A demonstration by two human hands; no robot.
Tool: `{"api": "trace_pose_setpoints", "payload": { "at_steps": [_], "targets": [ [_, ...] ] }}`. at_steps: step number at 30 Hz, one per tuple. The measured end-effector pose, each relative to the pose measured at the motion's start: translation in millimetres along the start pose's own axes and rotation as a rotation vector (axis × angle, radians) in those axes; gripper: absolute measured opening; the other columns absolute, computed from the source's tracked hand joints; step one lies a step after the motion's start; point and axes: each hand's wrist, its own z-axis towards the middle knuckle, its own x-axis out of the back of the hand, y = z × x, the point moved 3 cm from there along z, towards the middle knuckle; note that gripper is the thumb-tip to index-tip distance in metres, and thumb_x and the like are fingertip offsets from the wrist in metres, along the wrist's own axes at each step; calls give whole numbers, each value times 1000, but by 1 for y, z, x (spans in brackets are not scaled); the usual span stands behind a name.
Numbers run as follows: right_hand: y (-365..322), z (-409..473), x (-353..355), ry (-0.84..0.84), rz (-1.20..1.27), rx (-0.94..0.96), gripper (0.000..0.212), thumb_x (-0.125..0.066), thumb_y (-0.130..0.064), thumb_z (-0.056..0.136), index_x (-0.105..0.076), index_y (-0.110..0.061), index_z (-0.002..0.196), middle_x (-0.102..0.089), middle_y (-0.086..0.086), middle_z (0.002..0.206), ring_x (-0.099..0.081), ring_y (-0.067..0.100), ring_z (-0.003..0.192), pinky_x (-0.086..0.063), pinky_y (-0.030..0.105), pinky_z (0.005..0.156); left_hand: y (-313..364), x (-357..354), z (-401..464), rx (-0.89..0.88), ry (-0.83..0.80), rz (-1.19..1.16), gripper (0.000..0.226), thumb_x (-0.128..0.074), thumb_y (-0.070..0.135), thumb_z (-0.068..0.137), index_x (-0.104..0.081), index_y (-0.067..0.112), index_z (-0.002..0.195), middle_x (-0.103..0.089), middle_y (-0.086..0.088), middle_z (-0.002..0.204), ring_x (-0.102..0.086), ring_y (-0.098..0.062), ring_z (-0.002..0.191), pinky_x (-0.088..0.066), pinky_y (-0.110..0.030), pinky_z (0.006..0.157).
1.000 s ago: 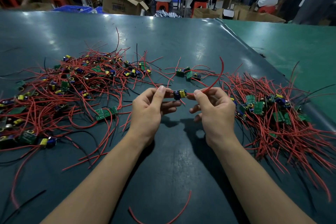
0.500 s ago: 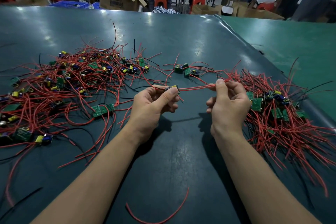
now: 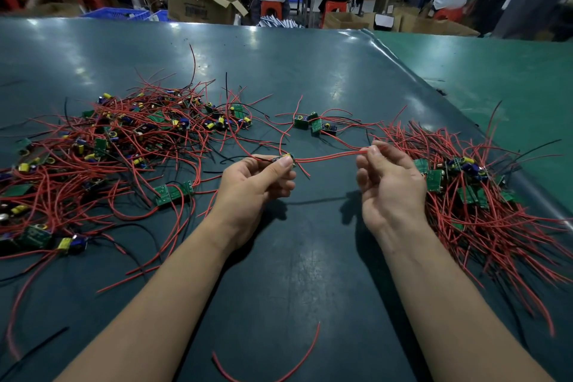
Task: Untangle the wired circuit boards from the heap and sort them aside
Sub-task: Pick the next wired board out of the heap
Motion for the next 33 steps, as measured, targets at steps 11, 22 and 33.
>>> {"api": "trace_pose_setpoints", "payload": {
  "at_steps": [11, 22, 33],
  "targets": [
    [3, -2, -2, 36, 39, -91, 13, -54, -3, 96, -54, -15, 101, -64, 6, 86, -61, 9, 47, -44, 16, 40, 4, 4, 2, -217, 157, 93, 7, -70, 6, 87, -64, 10, 83, -70, -3, 75, -67, -13, 69, -54, -22, 65],
    [27, -41, -29, -648, -400, 1, 23, -62, -1, 90, -68, -7, 112, -69, 1, 84, -56, 11, 59, -46, 21, 41, 18, 2, -20, -952, 142, 831, 19, -78, 8, 74, -62, 9, 83, -65, 6, 88, -65, -21, 80, -55, -41, 72],
    [25, -32, -25, -453, -430, 107, 15, -58, -14, 96, -73, -13, 96, -69, 2, 79, -58, 12, 51, -42, 21, 38, 21, -4, -21, -978, 23, 1007, 23, -80, 10, 78, -70, 2, 97, -71, -6, 97, -66, -23, 85, -54, -47, 77]
  ]
}}
